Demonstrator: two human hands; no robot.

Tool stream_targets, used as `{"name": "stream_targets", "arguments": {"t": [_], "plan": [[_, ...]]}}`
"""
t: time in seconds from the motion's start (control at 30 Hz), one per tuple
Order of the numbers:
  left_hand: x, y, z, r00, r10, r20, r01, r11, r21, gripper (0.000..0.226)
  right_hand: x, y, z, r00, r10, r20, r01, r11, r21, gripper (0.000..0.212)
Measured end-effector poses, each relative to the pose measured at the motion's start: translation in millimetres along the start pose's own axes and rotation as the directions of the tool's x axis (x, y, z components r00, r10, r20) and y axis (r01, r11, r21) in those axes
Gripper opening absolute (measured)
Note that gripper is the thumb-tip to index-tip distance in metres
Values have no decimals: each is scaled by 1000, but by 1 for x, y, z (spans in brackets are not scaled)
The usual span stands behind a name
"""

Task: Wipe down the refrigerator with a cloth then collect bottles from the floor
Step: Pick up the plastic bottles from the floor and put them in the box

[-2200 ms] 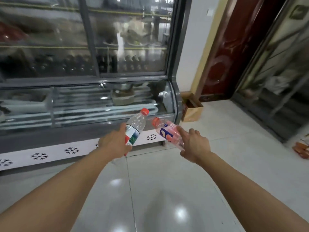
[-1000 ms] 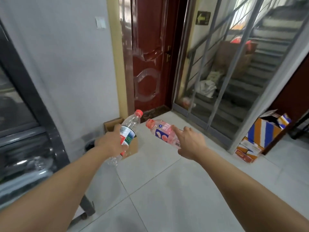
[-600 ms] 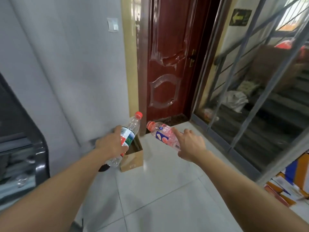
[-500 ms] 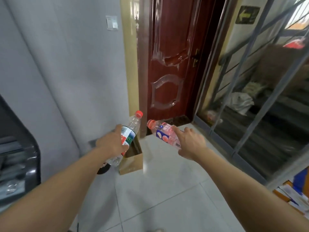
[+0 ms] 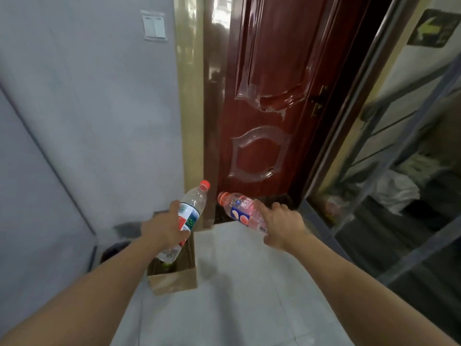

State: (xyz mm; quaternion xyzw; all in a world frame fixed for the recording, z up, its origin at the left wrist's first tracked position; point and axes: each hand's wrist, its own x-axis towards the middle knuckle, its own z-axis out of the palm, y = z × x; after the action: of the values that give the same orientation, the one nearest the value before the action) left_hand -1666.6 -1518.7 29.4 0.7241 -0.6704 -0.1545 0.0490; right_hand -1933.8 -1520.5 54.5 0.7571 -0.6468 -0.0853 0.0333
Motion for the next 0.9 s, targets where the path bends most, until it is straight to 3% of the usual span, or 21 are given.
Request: {"name": "stream_targets", "arguments": {"t": [0.17, 0.3, 0.47, 0.57, 0.9], "plan": [[53, 16, 16, 991, -133, -4, 133, 990, -48, 74, 91, 16, 3, 985, -172, -18, 172, 985, 18, 92], [89, 26, 29, 952, -303, -42, 296, 946, -132, 75, 167, 26, 0, 929, -368, -39, 368, 930, 5, 89], [112, 35, 40, 818, -574, -42, 542, 793, -278, 77, 250, 32, -1, 820, -570, -47, 571, 821, 4, 81], [114, 40, 52, 732, -682, -19, 658, 713, -242, 78, 286, 24, 9, 754, -657, -13, 657, 754, -3, 79], [141, 4, 94, 501, -861, 91, 826, 444, -346, 76, 384, -62, 62, 557, -816, 150, 829, 555, -60, 86]]}}
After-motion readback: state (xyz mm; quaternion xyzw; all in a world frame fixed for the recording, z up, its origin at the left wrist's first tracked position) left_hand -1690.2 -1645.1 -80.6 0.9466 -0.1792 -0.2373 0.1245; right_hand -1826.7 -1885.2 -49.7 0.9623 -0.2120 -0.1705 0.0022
